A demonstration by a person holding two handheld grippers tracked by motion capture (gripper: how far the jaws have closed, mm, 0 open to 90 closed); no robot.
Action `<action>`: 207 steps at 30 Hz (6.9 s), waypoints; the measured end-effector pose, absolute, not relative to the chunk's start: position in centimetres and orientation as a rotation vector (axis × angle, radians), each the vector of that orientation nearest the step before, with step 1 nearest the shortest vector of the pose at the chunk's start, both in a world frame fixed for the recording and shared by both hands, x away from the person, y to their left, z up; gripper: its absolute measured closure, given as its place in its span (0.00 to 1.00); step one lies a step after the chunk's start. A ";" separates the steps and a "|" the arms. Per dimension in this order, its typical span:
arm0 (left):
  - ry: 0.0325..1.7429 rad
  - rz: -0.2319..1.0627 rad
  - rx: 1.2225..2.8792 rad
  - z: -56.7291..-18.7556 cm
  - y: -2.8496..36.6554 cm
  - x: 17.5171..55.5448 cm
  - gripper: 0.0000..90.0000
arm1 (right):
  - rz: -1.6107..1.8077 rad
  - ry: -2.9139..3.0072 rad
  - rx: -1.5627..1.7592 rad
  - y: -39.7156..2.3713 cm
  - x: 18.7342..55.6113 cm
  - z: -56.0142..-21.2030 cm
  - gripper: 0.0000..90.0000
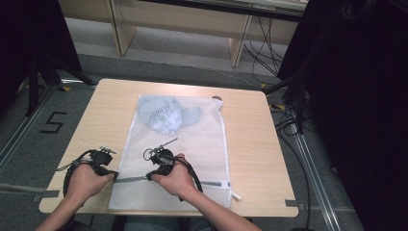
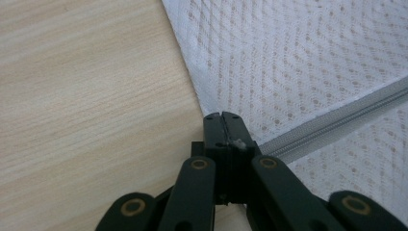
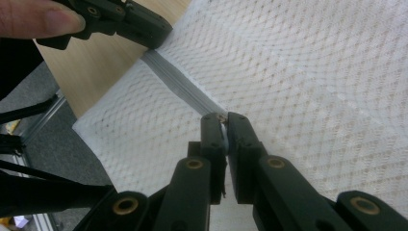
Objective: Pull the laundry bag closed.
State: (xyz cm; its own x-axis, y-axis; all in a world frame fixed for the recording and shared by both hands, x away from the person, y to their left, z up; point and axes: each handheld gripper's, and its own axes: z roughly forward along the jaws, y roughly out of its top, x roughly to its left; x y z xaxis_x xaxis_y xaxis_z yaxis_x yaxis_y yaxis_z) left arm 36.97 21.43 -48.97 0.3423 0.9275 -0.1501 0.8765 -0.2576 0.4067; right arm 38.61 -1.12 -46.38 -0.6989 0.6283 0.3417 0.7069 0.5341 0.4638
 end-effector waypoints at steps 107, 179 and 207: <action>1.577 0.158 2.211 -48.9 21.5 37.1 1.00 | -0.868 -2.629 -1.242 -6.3 38.2 -45.7 0.97; 1.568 0.165 2.213 -48.9 21.5 37.2 1.00 | -0.856 -2.594 -1.370 -10.1 37.8 -45.5 0.97; 1.594 0.151 2.191 -48.9 21.3 37.1 1.00 | -0.877 -2.626 -1.350 -11.5 38.1 -45.5 0.97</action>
